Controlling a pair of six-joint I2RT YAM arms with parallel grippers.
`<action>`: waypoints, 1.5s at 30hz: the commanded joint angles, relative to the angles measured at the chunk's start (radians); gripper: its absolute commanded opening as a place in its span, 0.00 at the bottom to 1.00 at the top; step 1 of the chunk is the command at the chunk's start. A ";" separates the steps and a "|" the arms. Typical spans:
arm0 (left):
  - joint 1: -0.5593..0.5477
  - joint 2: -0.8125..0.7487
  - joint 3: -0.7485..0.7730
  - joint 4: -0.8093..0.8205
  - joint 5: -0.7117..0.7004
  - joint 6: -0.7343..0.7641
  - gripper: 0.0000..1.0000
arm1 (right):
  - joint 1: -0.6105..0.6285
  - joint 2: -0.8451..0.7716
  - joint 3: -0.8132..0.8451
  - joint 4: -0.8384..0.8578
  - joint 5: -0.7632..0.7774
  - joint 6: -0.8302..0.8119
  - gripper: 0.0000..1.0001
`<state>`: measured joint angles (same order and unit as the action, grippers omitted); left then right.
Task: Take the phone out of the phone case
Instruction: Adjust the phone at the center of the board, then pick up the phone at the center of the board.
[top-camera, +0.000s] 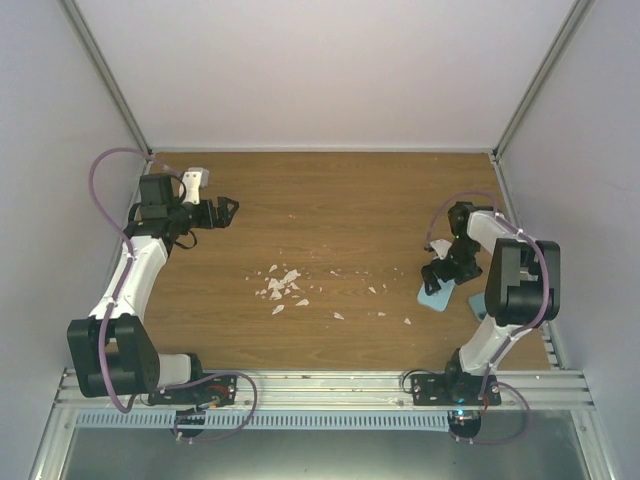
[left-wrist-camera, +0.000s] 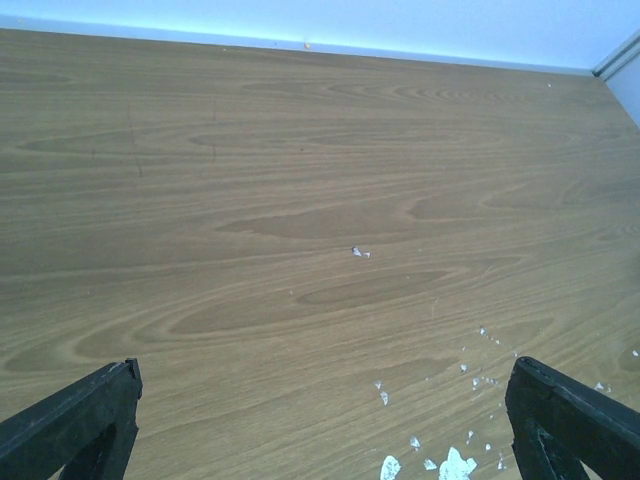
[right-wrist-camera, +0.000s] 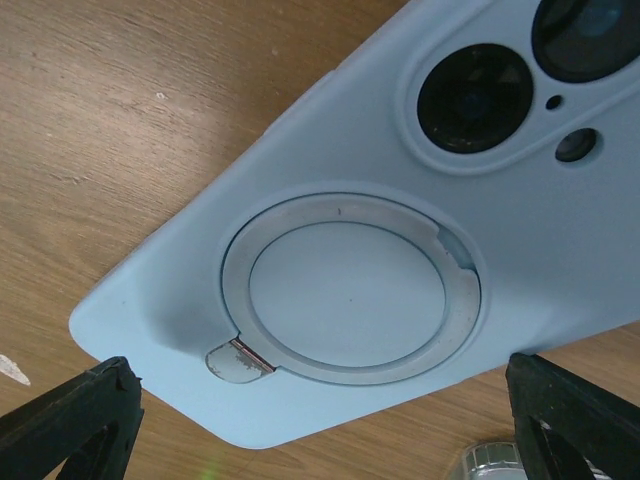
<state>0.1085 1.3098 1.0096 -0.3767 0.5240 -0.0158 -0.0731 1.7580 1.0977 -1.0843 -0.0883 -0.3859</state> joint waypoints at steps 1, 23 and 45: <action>0.011 -0.030 -0.011 0.048 -0.012 0.000 0.99 | 0.073 0.032 -0.001 0.178 -0.182 -0.039 1.00; 0.020 -0.048 -0.031 0.063 -0.029 -0.003 0.99 | -0.030 -0.040 -0.093 0.163 -0.034 0.039 1.00; 0.037 -0.076 -0.061 0.085 -0.028 -0.010 0.99 | -0.083 0.018 -0.037 0.149 -0.181 0.044 1.00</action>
<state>0.1360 1.2625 0.9638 -0.3496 0.5034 -0.0189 -0.1825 1.7256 1.0378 -0.9596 -0.2211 -0.3527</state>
